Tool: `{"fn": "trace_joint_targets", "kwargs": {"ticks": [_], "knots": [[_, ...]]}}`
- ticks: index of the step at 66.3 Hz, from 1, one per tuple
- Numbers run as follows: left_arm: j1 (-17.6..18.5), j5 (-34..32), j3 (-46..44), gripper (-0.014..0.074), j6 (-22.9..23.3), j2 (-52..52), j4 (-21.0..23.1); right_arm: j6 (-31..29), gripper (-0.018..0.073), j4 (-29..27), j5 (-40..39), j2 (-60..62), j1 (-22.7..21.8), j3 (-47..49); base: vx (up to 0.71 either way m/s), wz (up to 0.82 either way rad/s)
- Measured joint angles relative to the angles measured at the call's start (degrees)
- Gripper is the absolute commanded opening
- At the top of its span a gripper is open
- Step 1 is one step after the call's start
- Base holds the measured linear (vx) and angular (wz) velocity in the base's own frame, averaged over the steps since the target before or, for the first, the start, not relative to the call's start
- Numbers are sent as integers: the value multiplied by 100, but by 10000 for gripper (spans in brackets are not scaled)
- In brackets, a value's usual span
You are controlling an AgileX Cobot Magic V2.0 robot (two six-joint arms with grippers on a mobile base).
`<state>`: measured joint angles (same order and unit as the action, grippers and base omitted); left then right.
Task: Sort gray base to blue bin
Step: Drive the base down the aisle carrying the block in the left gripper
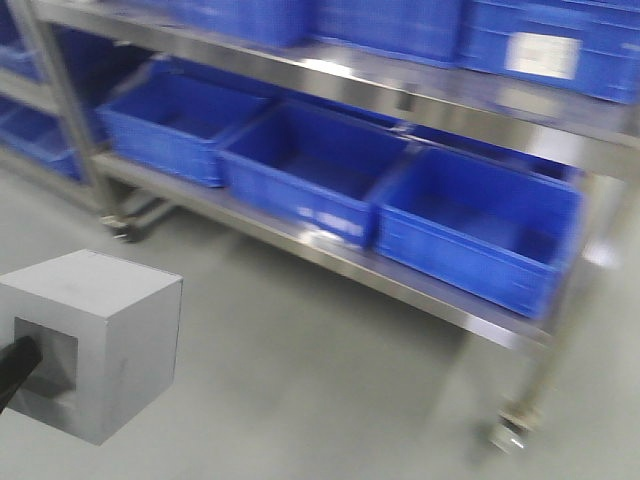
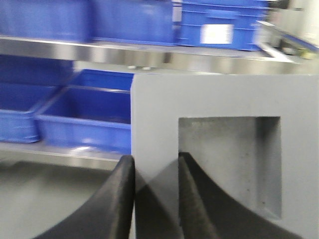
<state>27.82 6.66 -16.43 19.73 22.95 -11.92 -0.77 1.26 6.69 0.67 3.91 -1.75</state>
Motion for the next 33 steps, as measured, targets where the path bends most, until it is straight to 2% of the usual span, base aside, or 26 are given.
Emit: {"fn": "trace_joint_targets", "kwargs": {"ticks": [33], "knots": [[0,0,0,-6,0,0,0,0,-9,0,0,0,0,0,23,73]]}}
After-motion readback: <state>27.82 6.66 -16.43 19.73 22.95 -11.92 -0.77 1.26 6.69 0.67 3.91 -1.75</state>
